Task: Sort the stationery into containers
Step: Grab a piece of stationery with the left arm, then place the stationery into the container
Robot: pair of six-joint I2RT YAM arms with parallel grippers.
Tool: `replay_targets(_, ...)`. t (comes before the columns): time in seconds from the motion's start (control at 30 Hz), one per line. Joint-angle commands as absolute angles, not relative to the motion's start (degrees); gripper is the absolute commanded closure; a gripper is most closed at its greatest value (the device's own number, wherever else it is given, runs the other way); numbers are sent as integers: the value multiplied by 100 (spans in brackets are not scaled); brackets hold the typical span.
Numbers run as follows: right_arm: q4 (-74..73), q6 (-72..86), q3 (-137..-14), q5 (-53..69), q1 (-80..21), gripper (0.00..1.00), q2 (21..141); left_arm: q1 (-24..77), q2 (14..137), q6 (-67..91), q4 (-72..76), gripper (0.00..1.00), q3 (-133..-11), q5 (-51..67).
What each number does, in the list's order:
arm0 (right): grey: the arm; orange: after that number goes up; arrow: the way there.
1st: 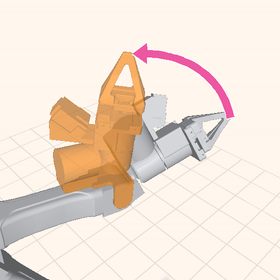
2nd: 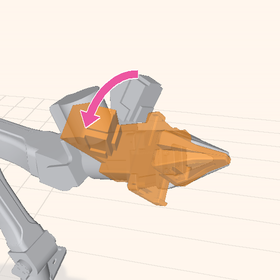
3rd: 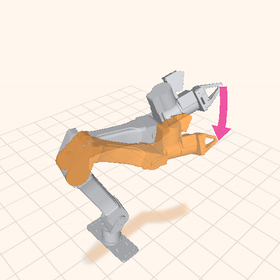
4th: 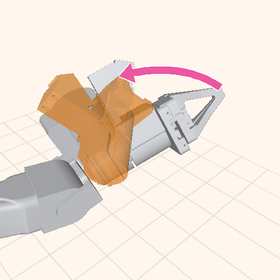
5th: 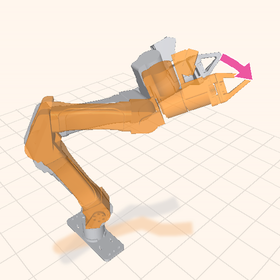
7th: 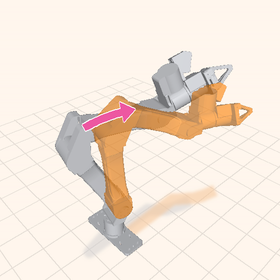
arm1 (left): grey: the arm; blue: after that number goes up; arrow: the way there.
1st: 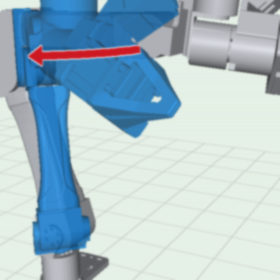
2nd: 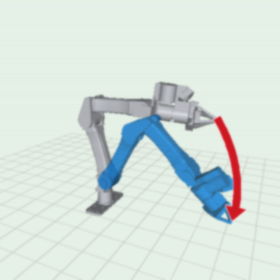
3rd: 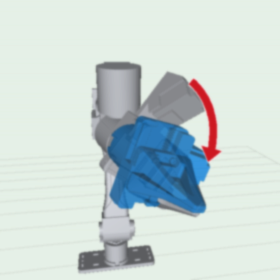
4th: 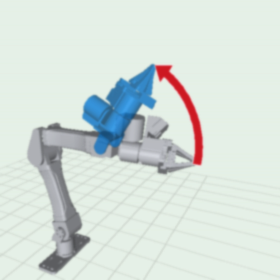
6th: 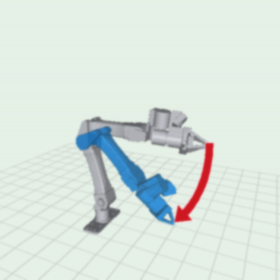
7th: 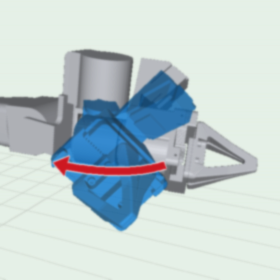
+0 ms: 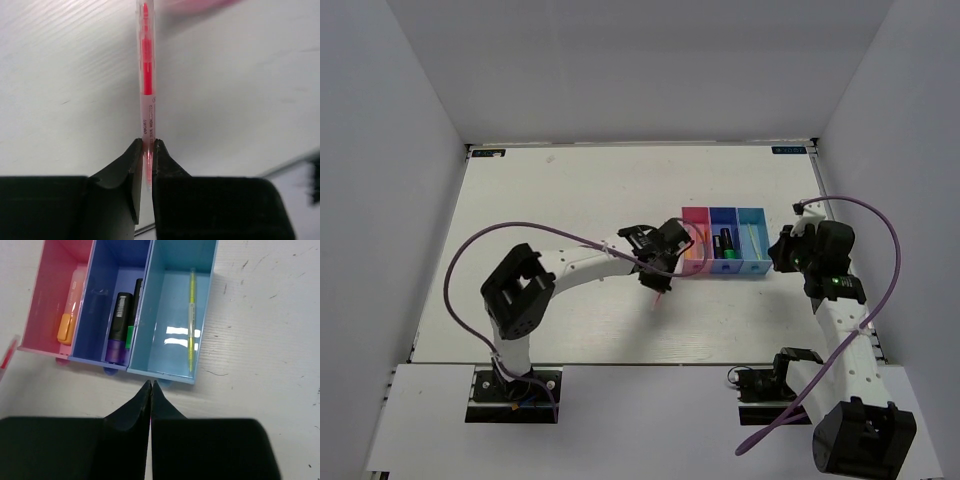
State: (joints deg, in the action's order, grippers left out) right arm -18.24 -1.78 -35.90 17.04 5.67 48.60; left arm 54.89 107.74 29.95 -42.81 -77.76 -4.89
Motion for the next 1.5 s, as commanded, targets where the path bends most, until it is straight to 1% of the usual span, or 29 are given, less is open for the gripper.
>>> replay_targets(0.0,-1635,-62,-3709,1356,606,100,4685,5686,9976,3242,-3072,100,-8182,183)
replay_targets(0.03,-1583,-35,-3700,1232,606,96,4658,5678,10010,3365,-2876,100,-8287,446)
replay_targets(0.07,-1573,-35,-3691,1091,606,95,4658,5669,10063,3453,-2691,100,-8488,561)
replay_targets(0.1,-1538,130,-3700,777,598,95,4667,5678,10403,3480,-2489,100,-8629,615)
replay_targets(0.13,-1521,201,-3700,652,606,94,4667,5669,10554,3559,-2383,100,-9040,815)
replay_targets(0.2,-1494,237,-3691,415,633,94,4641,5651,11185,3638,-2276,100,-9901,922)
replay_targets(0.23,-1485,255,-3700,396,633,94,4649,5643,11493,3821,-2094,100,-10097,1140)
replay_targets(0.27,-1485,272,-3683,378,633,94,4641,5608,11644,3884,-2022,100,-10273,1230)
replay_targets(0.3,-1468,272,-3674,369,642,94,4623,5590,11785,3980,-1934,100,-10779,1361)
replay_targets(0.33,-1450,272,-3665,378,668,94,4614,5555,12169,4225,-1751,100,-10949,1502)
replay_targets(0.4,-1450,273,-3665,369,677,94,4579,5485,12400,4420,-1548,100,-11370,1695)
replay_targets(0.43,-1450,299,-3665,360,694,94,4579,5441,12601,4743,-1138,100,-11408,1783)
replay_targets(0.53,-1406,299,-3647,369,756,94,4544,5361,12814,5315,-573,100,-11373,1916)
replay_targets(0.63,-1415,316,-3647,387,774,94,4535,5291,13025,5475,-221,100,-11417,1934)
replay_targets(0.9,-1459,308,-3648,518,888,92,4553,5265,13376,5625,-44,87,-11408,1644)
replay_targets(0.93,-1450,316,-3665,510,905,90,4570,5265,13377,5608,-35,84,-11417,1609)
replay_targets(1.0,-1459,325,-3656,536,932,89,4579,5238,13412,5599,-97,81,-11408,1547)
replay_targets(1.03,-1468,325,-3656,545,940,89,4579,5230,13403,5590,-114,77,-11408,1547)
replay_targets(1.07,-1468,334,-3665,571,967,86,4579,5221,13403,5599,-140,75,-11408,1547)
replay_targets(1.1,-1468,334,-3665,589,975,86,4588,5212,13412,5581,-184,74,-11408,1538)
replay_targets(1.13,-1476,325,-3648,615,984,83,4588,5212,13430,5572,-228,69,-11408,1538)
replay_targets(1.2,-1468,343,-3656,633,1011,82,4605,5212,13447,5546,-324,65,-11408,1468)
replay_targets(1.23,-1468,343,-3674,633,1019,82,4614,5212,13447,5563,-343,65,-11417,1450)
replay_targets(1.37,-1503,360,-3656,720,1063,80,4623,5194,13535,5537,-500,58,-11548,1433)
replay_targets(1.4,-1486,360,-3648,729,1072,79,4614,5194,13553,5528,-510,58,-11575,1415)
replay_targets(1.47,-1477,360,-3648,738,1090,79,4640,5194,13570,5546,-536,58,-11601,1398)
